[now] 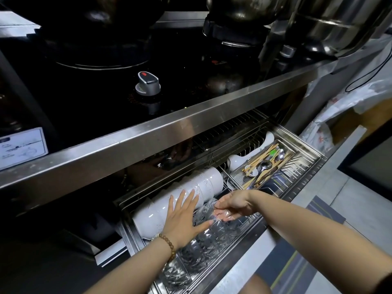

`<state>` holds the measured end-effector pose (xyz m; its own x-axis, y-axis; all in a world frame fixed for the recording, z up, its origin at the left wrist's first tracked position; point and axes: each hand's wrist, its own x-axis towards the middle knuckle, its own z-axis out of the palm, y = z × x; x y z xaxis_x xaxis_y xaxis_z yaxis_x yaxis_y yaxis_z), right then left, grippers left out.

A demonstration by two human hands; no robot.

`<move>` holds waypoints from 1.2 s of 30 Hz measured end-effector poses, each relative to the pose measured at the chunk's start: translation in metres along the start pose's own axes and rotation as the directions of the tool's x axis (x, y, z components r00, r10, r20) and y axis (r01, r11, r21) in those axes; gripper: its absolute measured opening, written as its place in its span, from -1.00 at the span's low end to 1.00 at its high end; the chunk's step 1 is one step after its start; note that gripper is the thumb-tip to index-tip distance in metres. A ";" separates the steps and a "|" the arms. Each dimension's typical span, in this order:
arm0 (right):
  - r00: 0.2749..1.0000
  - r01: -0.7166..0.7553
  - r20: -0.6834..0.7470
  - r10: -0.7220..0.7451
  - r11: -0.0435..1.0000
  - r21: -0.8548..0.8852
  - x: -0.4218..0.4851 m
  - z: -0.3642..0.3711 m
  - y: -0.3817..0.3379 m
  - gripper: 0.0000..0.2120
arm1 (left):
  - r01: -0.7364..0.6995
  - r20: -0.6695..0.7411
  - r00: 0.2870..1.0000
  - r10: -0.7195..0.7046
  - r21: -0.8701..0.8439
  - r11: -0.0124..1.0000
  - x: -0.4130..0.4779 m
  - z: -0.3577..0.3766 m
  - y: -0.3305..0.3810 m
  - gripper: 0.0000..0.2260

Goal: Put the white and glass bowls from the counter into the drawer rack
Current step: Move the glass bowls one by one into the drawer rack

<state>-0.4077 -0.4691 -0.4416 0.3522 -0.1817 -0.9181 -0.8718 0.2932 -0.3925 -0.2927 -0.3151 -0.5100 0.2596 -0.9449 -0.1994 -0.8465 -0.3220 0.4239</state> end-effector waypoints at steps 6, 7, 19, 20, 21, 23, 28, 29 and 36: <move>0.985 0.037 -0.153 -0.080 0.964 -0.264 -0.013 0.002 -0.001 -0.79 | -0.012 0.046 0.999 0.014 -0.055 0.998 -0.001 -0.006 0.001 -0.15; 0.972 0.049 -0.203 -0.117 0.949 -0.313 -0.016 0.003 -0.001 -0.80 | -0.011 0.057 0.998 0.016 -0.087 0.996 -0.003 -0.010 0.001 -0.17; 0.665 0.568 -0.462 -0.587 0.799 -0.196 -0.123 0.036 -0.011 -0.69 | -0.089 -0.048 0.996 0.079 -0.292 0.952 -0.048 -0.104 0.038 -0.35; 0.615 0.615 -0.480 -0.625 0.762 -0.204 -0.137 0.042 -0.012 -0.70 | -0.120 -0.088 0.991 0.098 -0.308 0.944 -0.054 -0.115 0.041 -0.36; 0.568 0.652 -0.488 -0.663 0.724 -0.226 -0.150 0.047 -0.013 -0.70 | -0.154 -0.123 0.985 0.119 -0.323 0.934 -0.060 -0.127 0.045 -0.37; 0.482 0.707 -0.493 -0.725 0.654 -0.271 -0.178 0.060 -0.017 -0.70 | -0.220 -0.185 0.969 0.165 -0.338 0.915 -0.074 -0.151 0.050 -0.39; 0.311 0.797 -0.469 -0.827 0.496 -0.346 -0.235 0.094 -0.039 -0.69 | -0.350 -0.365 0.896 0.254 -0.227 0.909 -0.119 -0.217 0.048 -0.42; 0.281 0.804 -0.453 -0.846 0.465 -0.369 -0.244 0.102 -0.045 -0.68 | -0.364 -0.401 0.878 0.262 -0.202 0.910 -0.130 -0.229 0.045 -0.42; 0.140 0.813 -0.262 -0.955 0.261 -0.520 -0.261 0.170 -0.103 -0.63 | -0.339 -0.607 0.754 0.252 -0.030 0.940 -0.209 -0.314 -0.006 -0.44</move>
<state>-0.3523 -0.2918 -0.1707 0.7927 -0.5509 0.2610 -0.1188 -0.5595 -0.8203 -0.1963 -0.1346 -0.1938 0.2641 -0.8290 0.4930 -0.8700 0.0159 0.4928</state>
